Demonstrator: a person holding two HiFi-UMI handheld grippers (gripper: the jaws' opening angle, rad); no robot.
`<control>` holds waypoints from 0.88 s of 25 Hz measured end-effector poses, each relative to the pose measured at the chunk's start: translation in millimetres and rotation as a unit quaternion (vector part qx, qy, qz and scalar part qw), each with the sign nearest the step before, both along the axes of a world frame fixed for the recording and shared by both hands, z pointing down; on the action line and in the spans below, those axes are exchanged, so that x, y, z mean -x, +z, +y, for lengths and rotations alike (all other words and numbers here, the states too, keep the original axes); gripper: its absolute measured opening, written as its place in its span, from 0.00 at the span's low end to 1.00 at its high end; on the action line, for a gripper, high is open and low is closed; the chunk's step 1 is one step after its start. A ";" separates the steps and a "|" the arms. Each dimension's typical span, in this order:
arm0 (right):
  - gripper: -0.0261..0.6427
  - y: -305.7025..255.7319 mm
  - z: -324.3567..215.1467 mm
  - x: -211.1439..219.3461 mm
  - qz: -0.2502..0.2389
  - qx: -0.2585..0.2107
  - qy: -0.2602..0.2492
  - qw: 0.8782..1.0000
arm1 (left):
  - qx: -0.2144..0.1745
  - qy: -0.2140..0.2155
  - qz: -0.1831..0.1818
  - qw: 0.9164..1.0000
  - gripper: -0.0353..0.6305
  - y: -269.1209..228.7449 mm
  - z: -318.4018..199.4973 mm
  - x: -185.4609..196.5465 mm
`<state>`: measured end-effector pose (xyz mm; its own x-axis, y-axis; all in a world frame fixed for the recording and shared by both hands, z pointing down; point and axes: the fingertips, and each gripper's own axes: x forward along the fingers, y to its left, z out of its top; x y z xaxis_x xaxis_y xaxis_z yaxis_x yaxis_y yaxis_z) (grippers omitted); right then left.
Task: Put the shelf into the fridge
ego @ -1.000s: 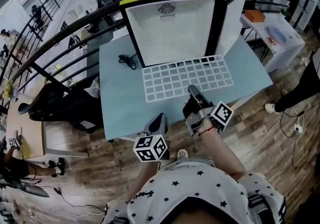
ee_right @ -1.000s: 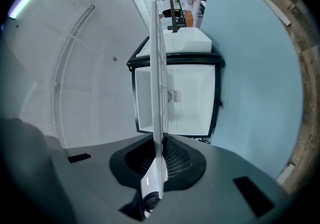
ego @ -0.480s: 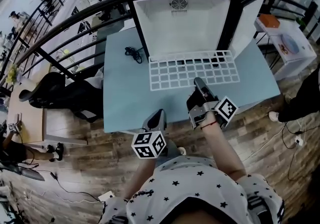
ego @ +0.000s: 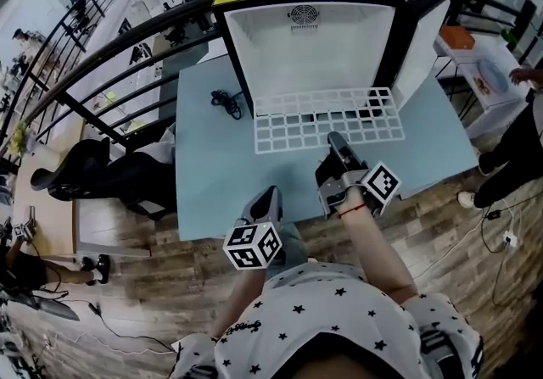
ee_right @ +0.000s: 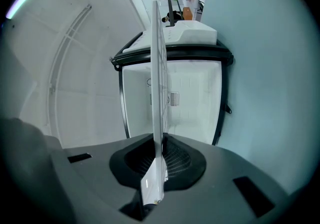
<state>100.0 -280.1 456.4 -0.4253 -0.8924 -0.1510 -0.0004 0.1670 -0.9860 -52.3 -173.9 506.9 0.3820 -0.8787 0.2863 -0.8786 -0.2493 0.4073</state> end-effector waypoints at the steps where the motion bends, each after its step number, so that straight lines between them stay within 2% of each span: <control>1: 0.10 0.3 -4.4 0.8 0.000 0.001 0.002 1.000 | -0.001 0.000 0.001 1.000 0.06 -0.8 -5.1 1.6; 22: 0.10 11.7 -67.9 22.3 0.003 0.024 0.032 0.999 | 0.022 -0.005 0.006 1.000 0.06 13.0 -62.9 33.0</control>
<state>77.7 -348.0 468.0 -0.3686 -0.9237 -0.1046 -0.0147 0.1184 -0.9929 -85.4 -236.8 519.9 0.3768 -0.8693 0.3199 -0.8758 -0.2219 0.4287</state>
